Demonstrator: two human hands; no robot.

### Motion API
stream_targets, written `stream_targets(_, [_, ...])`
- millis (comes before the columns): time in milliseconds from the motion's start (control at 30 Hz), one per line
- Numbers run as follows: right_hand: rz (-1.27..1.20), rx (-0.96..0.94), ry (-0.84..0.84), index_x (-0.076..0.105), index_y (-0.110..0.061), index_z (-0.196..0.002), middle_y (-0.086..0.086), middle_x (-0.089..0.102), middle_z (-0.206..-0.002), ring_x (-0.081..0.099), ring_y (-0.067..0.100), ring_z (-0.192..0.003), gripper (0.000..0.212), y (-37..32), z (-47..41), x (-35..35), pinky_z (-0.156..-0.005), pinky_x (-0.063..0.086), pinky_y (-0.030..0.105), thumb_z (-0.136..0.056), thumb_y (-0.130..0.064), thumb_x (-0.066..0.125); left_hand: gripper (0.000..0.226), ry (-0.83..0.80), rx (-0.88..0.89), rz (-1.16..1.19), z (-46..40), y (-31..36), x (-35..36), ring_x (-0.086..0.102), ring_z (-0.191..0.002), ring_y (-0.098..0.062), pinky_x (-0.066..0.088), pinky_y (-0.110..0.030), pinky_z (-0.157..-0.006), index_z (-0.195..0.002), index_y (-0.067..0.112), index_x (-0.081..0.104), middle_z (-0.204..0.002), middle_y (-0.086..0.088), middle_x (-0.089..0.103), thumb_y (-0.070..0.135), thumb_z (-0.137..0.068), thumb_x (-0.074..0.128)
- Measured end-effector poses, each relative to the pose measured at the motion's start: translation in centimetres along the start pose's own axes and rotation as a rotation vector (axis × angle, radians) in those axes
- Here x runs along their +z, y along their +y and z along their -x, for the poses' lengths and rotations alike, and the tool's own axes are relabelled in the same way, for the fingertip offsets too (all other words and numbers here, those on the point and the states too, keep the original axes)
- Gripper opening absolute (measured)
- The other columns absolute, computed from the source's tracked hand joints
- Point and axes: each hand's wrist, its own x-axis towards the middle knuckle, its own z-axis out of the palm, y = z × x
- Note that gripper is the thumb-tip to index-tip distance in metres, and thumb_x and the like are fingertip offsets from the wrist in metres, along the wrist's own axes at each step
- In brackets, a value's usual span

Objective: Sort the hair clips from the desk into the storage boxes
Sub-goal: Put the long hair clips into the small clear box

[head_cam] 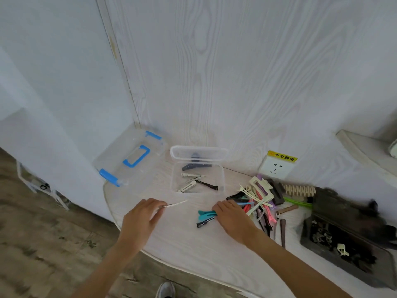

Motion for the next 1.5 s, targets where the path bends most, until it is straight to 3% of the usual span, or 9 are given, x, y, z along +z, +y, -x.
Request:
stream_targets(333, [-0.389,0.301,0.397,0.059,-0.022,-0.112,-0.007,0.063,-0.094,0.048,0.007,-0.083,0.025,-0.7,-4.3,-4.5,-0.076,0.033,0.018,-0.091,-0.03,0.047,0.016,0.072,-0.093,0.07,-5.6,2.5,0.2,0.057,-0.085,-0.007,0.044,-0.016,-0.063,-0.104,0.029,0.065,-0.094,0.014,0.065,0.029,-0.091,0.057])
stream_targets(600, [-0.381,0.32,0.255,0.061,-0.018,-0.119,-0.001,0.066,-0.104,0.06,0.02,-0.095,0.032,0.9,-6.9,-4.1,-0.087,0.046,0.033,-0.089,-0.01,0.053,0.021,0.013,-0.068,0.06,-8.8,1.7,1.6,0.059,-0.091,-0.009,0.047,-0.019,-0.07,-0.111,0.027,0.064,-0.1,0.009,0.068,0.029,-0.09,0.058])
stream_targets(767, [-0.416,0.362,0.363,0.054,-0.023,-0.127,-0.004,0.059,-0.122,0.05,0.014,-0.116,0.046,1.4,-7.4,-2.4,-0.102,0.023,0.019,-0.084,-0.007,0.057,0.034,0.087,0.053,0.066,-10.0,0.5,3.0,0.056,-0.102,-0.007,0.045,-0.014,-0.074,-0.118,0.027,0.059,-0.114,0.01,0.063,0.026,-0.084,0.067])
stream_targets(1000, [-0.474,0.377,0.336,0.037,-0.022,-0.139,-0.001,0.039,-0.142,0.033,0.016,-0.132,0.064,2.5,-7.4,0.9,-0.11,0.019,0.024,-0.081,-0.021,0.063,0.071,0.102,0.079,0.107,-11.0,0.0,5.7,0.031,-0.134,-0.014,0.036,-0.027,-0.103,-0.146,0.024,0.024,-0.148,0.003,0.033,0.025,-0.086,0.063])
stream_targets(1100, [-0.503,0.403,0.414,0.05,-0.02,-0.128,-0.001,0.05,-0.132,0.042,0.015,-0.124,0.047,3.4,-7.6,1.2,-0.11,0.03,0.031,-0.084,-0.022,0.062,0.068,0.027,0.053,0.109,-11.8,-0.1,6.2,0.021,-0.14,-0.014,0.026,-0.028,-0.11,-0.149,0.025,0.013,-0.154,0.004,0.022,0.029,-0.093,0.051])
stream_targets(1200, [-0.373,0.326,0.625,0.064,-0.022,-0.099,-0.005,0.059,-0.099,0.051,0.011,-0.095,0.021,3.1,-6.9,0.7,-0.085,0.04,0.025,-0.081,-0.032,0.062,0.057,0.046,0.067,0.151,-11.9,-0.1,6.9,0.02,-0.14,-0.014,0.024,-0.03,-0.111,-0.148,0.026,0.015,-0.154,0.004,0.023,0.031,-0.097,0.04])
stream_targets(1300, [-0.425,0.26,0.438,0.064,-0.026,-0.083,-0.012,0.055,-0.088,0.046,0.004,-0.085,0.021,1.8,-4.9,-0.8,-0.077,0.039,0.022,-0.078,-0.047,0.064,0.049,0.139,0.097,0.149,-12.1,0.0,6.5,0.031,-0.135,-0.017,0.028,-0.032,-0.108,-0.145,0.027,0.026,-0.146,0.0,0.038,0.034,-0.098,0.038])
stream_targets(1367, [-0.407,0.216,0.27,0.066,-0.03,-0.086,-0.012,0.053,-0.103,0.043,0.002,-0.099,0.03,0.9,-2.9,-1.1,-0.086,0.035,0.02,-0.072,-0.056,0.066,0.045,0.219,0.144,0.124,-11.5,0.0,6.0,0.038,-0.129,-0.021,0.032,-0.034,-0.104,-0.142,0.029,0.033,-0.142,0.0,0.045,0.033,-0.098,0.039])
stream_targets(1500, [-0.103,0.148,0.267,0.067,-0.038,-0.095,-0.01,0.038,-0.143,0.024,0.012,-0.136,0.046,-0.3,0.1,-0.5,-0.112,0.018,0.033,-0.068,-0.072,0.05,0.041,0.282,0.192,0.163,-9.6,0.2,5.4,0.047,-0.12,-0.023,0.04,-0.034,-0.096,-0.137,0.031,0.041,-0.133,0.0,0.053,0.03,-0.096,0.046])
